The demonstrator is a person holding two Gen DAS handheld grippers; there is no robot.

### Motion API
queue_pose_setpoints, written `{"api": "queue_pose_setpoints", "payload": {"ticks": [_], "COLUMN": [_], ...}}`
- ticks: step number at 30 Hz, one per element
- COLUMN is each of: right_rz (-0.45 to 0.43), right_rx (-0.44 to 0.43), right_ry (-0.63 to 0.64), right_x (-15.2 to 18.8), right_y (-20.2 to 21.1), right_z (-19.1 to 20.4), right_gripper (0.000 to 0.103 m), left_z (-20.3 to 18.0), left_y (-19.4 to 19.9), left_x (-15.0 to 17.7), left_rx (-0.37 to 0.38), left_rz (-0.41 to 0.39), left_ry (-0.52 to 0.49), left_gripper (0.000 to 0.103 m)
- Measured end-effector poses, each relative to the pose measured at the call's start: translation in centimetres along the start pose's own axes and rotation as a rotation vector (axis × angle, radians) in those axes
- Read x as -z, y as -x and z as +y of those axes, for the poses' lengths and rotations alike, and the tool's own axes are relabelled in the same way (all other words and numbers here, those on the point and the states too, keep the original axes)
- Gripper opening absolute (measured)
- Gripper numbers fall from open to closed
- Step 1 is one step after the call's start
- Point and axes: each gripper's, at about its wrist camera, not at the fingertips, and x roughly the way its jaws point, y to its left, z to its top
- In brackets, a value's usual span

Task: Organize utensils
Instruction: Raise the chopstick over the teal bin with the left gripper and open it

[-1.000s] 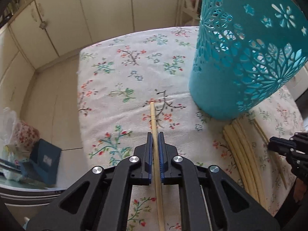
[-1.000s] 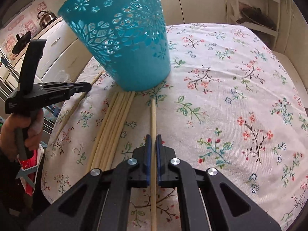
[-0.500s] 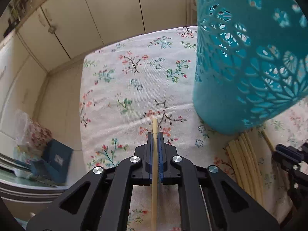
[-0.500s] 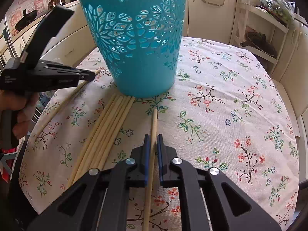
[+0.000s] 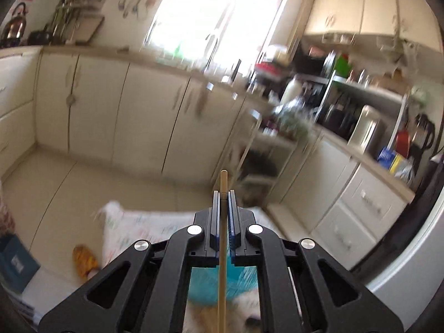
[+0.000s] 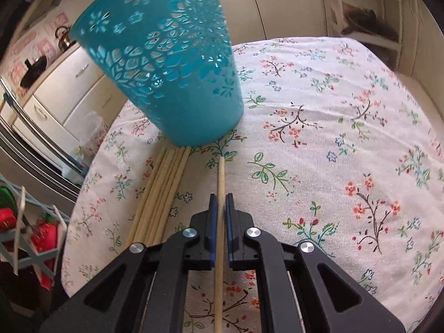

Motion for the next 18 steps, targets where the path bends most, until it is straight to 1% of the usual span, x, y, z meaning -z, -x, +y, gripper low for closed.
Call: {"api": "queue_pose_setpoints", "payload": {"ticks": [1, 3, 4, 5, 6, 8, 11, 14, 18], "right_rz": [0.000, -0.001, -0.002, -0.003, -0.003, -0.003, -0.001, 0.000, 0.002], "right_rx": [-0.005, -0.006, -0.005, -0.005, -0.006, -0.010, -0.012, -0.013, -0.019], "right_ry": [-0.005, -0.004, -0.002, -0.001, -0.001, -0.002, -0.002, -0.003, -0.008], "right_x": [0.0, -0.1, 0.0, 0.0, -0.1, -0.1, -0.1, -0.1, -0.3], "right_y": [0.0, 0.1, 0.1, 0.1, 0.1, 0.2, 0.0, -0.2, -0.3], "right_z": [-0.1, -0.1, -0.1, -0.1, -0.1, -0.2, -0.2, 0.0, -0.1], "right_gripper": [0.006, 0.006, 0.006, 0.006, 0.006, 0.006, 0.006, 0.006, 0.006], "left_z": [-0.7, -1.7, -2.1, -2.3, -2.5, -2.7, -3.3, -3.0, -2.9], "left_y": [-0.1, -1.9, -2.3, -3.3, -4.5, -6.3, -8.2, -10.2, -10.8], "left_x": [-0.5, -1.3, -1.4, -1.6, -1.6, -1.4, -0.5, 0.5, 1.7], "left_rx": [-0.003, -0.029, -0.044, -0.075, -0.100, -0.126, -0.173, -0.191, -0.207], "left_rz": [-0.033, -0.103, -0.123, -0.160, -0.180, -0.201, -0.203, -0.178, -0.146], "left_ry": [0.002, 0.028, 0.037, 0.034, 0.028, 0.041, 0.025, 0.022, 0.004], "left_gripper": [0.005, 0.005, 0.005, 0.005, 0.005, 0.005, 0.005, 0.005, 0.005]}}
